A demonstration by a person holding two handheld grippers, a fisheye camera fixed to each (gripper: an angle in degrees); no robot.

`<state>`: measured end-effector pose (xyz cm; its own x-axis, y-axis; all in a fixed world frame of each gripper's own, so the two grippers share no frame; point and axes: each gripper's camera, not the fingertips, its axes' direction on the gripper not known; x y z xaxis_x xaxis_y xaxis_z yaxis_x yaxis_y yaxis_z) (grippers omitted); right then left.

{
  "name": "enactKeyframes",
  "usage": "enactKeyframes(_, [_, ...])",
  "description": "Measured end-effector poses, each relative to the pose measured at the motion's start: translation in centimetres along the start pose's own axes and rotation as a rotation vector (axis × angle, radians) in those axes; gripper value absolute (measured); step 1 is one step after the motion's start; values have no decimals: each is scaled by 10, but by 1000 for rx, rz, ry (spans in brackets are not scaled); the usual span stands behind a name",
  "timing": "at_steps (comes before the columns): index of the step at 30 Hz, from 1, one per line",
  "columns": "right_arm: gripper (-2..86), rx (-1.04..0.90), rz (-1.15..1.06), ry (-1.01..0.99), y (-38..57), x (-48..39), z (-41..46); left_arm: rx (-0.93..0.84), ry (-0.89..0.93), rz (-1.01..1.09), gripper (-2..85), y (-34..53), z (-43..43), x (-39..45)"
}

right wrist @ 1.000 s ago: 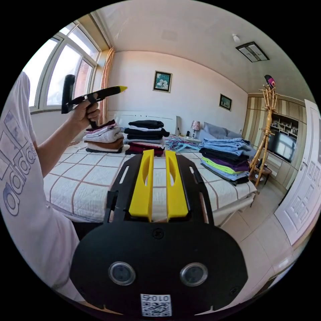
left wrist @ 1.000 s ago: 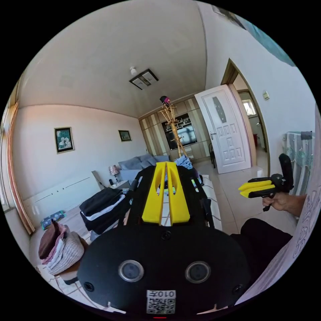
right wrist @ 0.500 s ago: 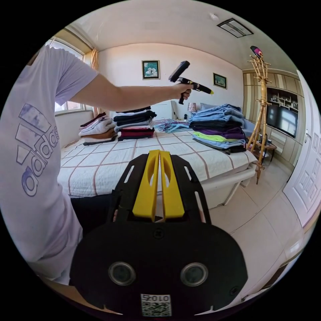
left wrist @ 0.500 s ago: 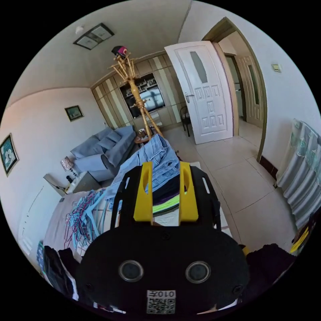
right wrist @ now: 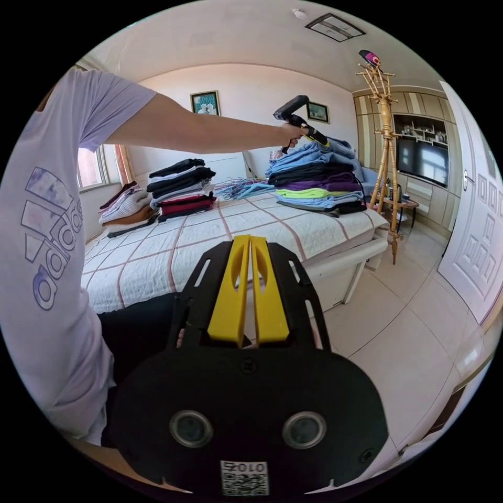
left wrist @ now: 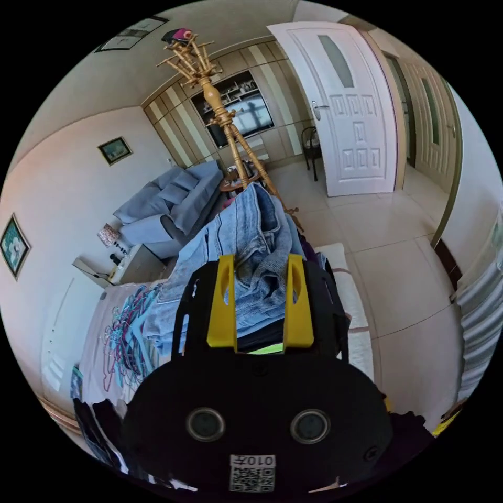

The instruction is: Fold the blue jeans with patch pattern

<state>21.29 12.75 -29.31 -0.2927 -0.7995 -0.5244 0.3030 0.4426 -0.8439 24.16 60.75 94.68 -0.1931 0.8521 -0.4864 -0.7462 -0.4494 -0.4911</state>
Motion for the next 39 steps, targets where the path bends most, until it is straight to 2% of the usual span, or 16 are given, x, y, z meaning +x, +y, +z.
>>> enactKeyframes(4, [23, 1, -14, 9, 9, 0, 5, -38, 123, -35, 143, -14, -1, -36])
enactKeyframes(9, [23, -2, -10, 30, 18, -4, 11, -76, -78, 146, 128, -25, -5, 8])
enactKeyframes(11, [23, -16, -24, 48, 21, -10, 11, -60, -59, 127, 123, -29, -12, 7])
enactKeyframes(14, [22, -49, -67, 87, 27, -18, 8, -74, -61, 94, 118, -44, -41, -20])
enactKeyframes(20, [23, -19, -96, 57, 26, -23, 0, -3, -42, 61, 113, -19, -178, -90])
enactKeyframes(23, [23, 16, -136, 48, 16, -32, -1, -5, -20, 136, 111, 29, -266, -83])
enactKeyframes(25, [23, 28, -169, 34, 9, -39, 0, -68, -2, 199, 109, 87, -318, -51])
enactKeyframes(28, [22, 49, -220, -4, -2, -52, 0, -167, -21, 261, 106, 184, -353, 12])
enactKeyframes(30, [22, 50, -238, -24, -6, -60, 1, -233, 14, 243, 105, 249, -352, 51])
enactKeyframes(32, [22, 35, -240, -78, -10, -69, 5, -384, 93, 239, 104, 316, -326, 94])
enactKeyframes(33, [22, 29, -236, -98, -11, -71, 7, -509, 148, 254, 104, 364, -299, 126])
enactKeyframes(34, [22, 15, -224, -147, -13, -74, 10, -538, 267, 290, 103, 409, -281, 161])
enactKeyframes(36, [23, -13, -206, -221, -15, -80, 16, -483, 297, 219, 103, 454, -275, 197])
enactKeyframes(39, [25, -25, -209, -251, -15, -100, 19, -369, 122, 206, 107, 478, -298, 227])
